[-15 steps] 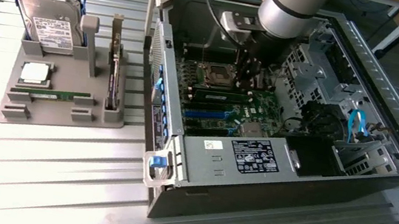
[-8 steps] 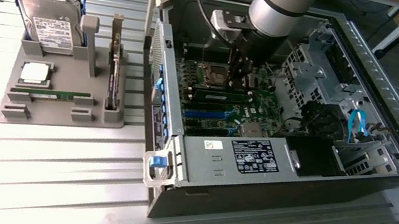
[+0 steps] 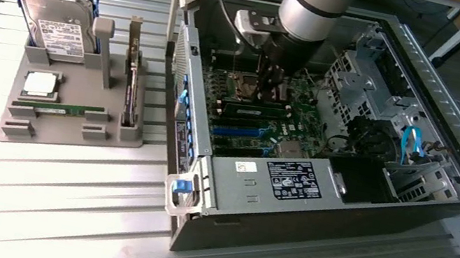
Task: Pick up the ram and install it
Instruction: 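Press down the ram until it locks into place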
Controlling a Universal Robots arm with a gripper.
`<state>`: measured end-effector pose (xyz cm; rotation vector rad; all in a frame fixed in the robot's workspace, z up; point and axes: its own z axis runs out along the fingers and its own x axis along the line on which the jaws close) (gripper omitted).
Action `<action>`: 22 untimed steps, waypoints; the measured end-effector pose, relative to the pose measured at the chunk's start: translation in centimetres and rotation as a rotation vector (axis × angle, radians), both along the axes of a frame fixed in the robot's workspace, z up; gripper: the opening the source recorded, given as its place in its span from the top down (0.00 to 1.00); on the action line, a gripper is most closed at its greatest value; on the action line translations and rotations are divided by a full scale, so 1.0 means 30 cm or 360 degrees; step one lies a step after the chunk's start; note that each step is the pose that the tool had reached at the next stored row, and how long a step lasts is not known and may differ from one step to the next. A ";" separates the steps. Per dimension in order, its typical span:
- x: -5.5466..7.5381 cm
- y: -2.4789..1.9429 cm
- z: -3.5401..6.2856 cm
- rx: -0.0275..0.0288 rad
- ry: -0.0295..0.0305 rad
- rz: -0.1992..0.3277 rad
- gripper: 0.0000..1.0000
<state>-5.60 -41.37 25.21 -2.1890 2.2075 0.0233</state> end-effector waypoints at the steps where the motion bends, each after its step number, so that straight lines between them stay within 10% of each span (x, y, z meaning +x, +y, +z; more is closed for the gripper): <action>1: -0.005 0.000 0.000 0.00001 0.00000 0.0000 0.90; 22: -0.024 0.000 -0.013 0.00000 0.00001 0.0000 0.90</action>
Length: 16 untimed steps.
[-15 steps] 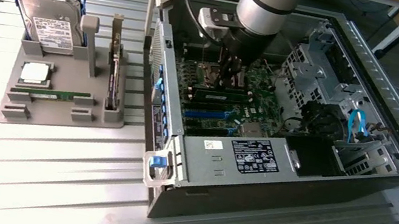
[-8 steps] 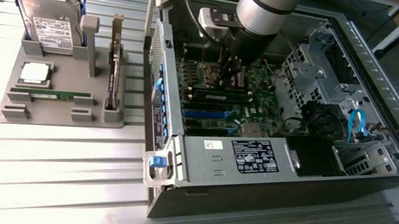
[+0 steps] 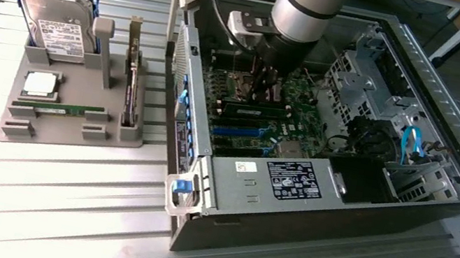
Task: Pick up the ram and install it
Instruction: 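Press down the ram until it locks into place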
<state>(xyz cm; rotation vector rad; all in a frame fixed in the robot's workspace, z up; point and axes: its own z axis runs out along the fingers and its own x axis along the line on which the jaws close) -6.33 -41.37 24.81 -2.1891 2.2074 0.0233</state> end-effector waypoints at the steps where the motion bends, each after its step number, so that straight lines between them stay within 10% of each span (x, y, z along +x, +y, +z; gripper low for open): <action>1: 0.000 0.000 -0.002 0.00000 -0.00001 0.0000 0.90; 16: 0.000 0.000 -0.021 -0.00002 0.00000 0.0000 0.90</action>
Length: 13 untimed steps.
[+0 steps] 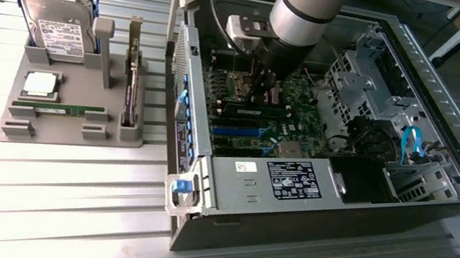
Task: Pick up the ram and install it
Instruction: 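Press down the ram until it locks into place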
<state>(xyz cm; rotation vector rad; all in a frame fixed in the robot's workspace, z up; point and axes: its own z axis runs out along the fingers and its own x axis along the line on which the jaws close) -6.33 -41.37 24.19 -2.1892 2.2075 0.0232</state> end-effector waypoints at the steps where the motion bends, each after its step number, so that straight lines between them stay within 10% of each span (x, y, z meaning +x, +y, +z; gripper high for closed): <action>1: -0.001 0.000 0.000 0.00002 -0.00001 0.0000 0.90; 13: -0.009 0.000 -0.008 0.00000 0.00000 0.0000 0.90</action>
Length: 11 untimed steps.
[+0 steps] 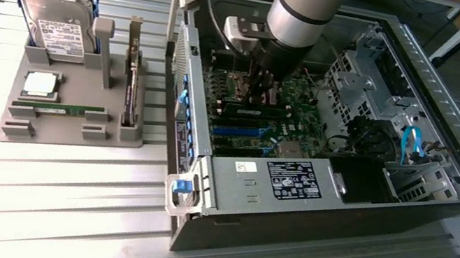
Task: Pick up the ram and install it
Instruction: 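Press down the ram until it locks into place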
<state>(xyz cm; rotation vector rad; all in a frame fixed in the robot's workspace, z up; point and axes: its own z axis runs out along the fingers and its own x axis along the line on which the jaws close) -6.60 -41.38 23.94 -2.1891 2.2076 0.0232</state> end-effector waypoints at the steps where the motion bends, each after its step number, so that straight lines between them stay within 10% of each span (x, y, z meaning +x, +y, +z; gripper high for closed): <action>1: 0.000 0.000 0.000 -0.00002 0.00001 0.0000 0.90; 11: 0.000 0.000 -0.007 0.00001 -0.00001 0.0000 0.90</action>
